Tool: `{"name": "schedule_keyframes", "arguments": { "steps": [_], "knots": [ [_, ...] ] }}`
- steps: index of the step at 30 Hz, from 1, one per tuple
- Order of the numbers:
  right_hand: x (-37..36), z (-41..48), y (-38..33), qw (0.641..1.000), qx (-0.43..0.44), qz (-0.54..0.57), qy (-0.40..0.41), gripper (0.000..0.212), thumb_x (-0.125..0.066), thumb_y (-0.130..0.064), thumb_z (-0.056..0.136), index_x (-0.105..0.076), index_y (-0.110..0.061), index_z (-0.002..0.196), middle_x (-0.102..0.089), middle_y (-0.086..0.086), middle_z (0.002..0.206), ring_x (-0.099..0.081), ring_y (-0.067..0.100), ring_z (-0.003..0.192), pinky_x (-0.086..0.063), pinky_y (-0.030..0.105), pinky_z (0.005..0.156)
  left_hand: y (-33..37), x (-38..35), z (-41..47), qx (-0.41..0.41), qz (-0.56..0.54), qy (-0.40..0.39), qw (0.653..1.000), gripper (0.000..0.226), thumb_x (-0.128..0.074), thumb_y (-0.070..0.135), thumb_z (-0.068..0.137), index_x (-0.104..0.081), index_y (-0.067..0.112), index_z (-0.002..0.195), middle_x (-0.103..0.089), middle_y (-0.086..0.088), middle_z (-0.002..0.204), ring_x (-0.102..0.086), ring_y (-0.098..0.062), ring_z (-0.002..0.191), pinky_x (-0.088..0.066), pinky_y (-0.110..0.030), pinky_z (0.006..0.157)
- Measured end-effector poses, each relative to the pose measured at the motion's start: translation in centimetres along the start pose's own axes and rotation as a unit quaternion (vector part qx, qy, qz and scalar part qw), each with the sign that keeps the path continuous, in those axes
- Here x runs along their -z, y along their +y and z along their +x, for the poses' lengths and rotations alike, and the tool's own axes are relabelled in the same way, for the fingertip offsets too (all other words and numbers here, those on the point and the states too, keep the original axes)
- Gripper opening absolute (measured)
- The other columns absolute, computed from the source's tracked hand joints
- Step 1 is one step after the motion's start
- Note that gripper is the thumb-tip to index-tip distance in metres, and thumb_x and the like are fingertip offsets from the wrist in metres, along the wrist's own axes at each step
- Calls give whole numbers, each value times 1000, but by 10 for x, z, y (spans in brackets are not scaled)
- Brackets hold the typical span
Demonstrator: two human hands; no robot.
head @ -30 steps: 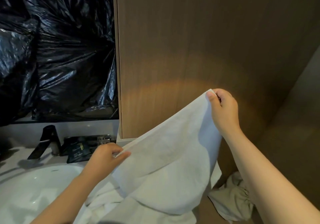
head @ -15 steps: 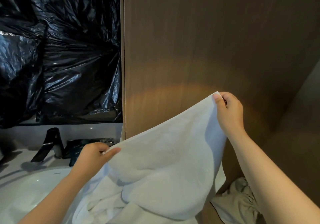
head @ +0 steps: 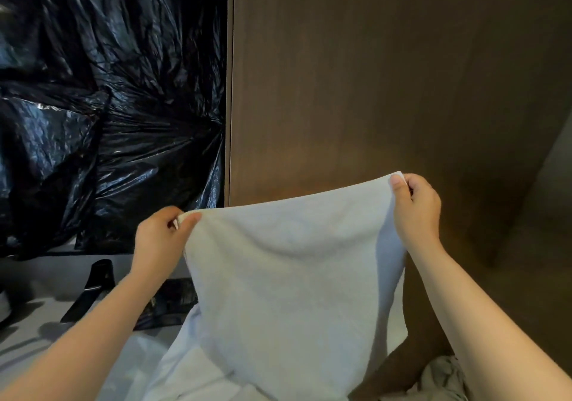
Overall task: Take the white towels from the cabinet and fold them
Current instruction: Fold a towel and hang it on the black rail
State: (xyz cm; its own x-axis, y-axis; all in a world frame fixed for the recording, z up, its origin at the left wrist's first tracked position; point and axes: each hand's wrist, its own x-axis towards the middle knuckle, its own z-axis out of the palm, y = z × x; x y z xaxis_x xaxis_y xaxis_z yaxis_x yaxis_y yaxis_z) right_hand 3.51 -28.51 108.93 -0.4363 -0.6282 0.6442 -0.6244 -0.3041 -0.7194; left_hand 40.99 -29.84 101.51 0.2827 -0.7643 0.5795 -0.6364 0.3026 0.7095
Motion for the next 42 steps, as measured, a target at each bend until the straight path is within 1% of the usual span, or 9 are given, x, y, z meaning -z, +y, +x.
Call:
{"name": "schedule_keyframes", "arguments": {
  "steps": [5,9,13,18,23,29,36,38,42],
  "knots": [
    [10,15,-13,999,7,36,39,34,-47,-35,101,-58,-10,81,-53,-1,73,-49,11,66,-38,17,58,38,13,46,-66,-14,84,994,29,-59,37,92,-58,10,81,-56,-7,68,-55,-25,63,-48,-41,60],
    [15,19,-15,997,3,52,56,36,-46,-34,102,-58,-6,82,-53,2,73,-47,11,66,-39,24,60,52,17,69,-45,-44,111,992,35,-68,38,86,-52,18,109,-51,11,76,-52,-11,67,-42,-32,58],
    [17,16,-8,997,-17,55,59,36,-45,-34,102,-59,-5,84,-54,3,74,-49,14,69,-40,30,63,50,10,68,-53,-27,72,996,13,-63,39,89,-58,27,87,-57,13,75,-55,-8,70,-38,-23,53],
    [21,12,0,997,-23,48,61,35,-45,-34,102,-58,-7,83,-52,0,73,-48,15,69,-39,32,64,53,3,65,-33,-60,69,995,19,-61,36,91,-56,18,89,-57,2,77,-53,-11,69,-37,-26,53],
    [15,13,7,997,-24,42,60,27,-45,-37,102,-58,-16,92,-57,-5,81,-54,10,75,-41,21,63,63,0,65,21,-103,75,992,15,-60,34,91,-52,21,91,-56,3,80,-53,-11,72,-37,-24,56],
    [5,11,41,995,-94,-23,29,30,-48,-37,100,-61,-14,87,-62,2,82,-59,21,82,-51,39,76,62,-5,54,11,-86,27,996,13,-66,34,88,-60,23,85,-61,4,78,-56,-7,71,-36,-20,56],
    [-7,-8,67,987,-156,-45,9,31,-51,-38,99,-61,-15,81,-61,1,79,-61,21,80,-52,35,71,62,-21,35,19,-84,-2,996,12,-69,31,86,-60,28,79,-63,4,75,-60,-13,71,-42,-23,56],
    [-7,-12,69,984,-167,-52,-4,28,-51,-36,99,-62,-13,86,-65,4,86,-60,19,80,-51,35,72,63,-25,33,28,-74,-20,997,11,-68,31,87,-62,23,82,-64,2,78,-61,-16,73,-46,-25,59],
    [-4,-28,63,990,-135,-47,-14,31,-55,-27,99,-59,-12,125,-61,2,118,-59,17,105,-48,28,84,73,-30,19,75,-128,-105,983,15,-69,33,87,-69,19,85,-71,1,78,-67,-15,73,-52,-27,64]
  ]
}}
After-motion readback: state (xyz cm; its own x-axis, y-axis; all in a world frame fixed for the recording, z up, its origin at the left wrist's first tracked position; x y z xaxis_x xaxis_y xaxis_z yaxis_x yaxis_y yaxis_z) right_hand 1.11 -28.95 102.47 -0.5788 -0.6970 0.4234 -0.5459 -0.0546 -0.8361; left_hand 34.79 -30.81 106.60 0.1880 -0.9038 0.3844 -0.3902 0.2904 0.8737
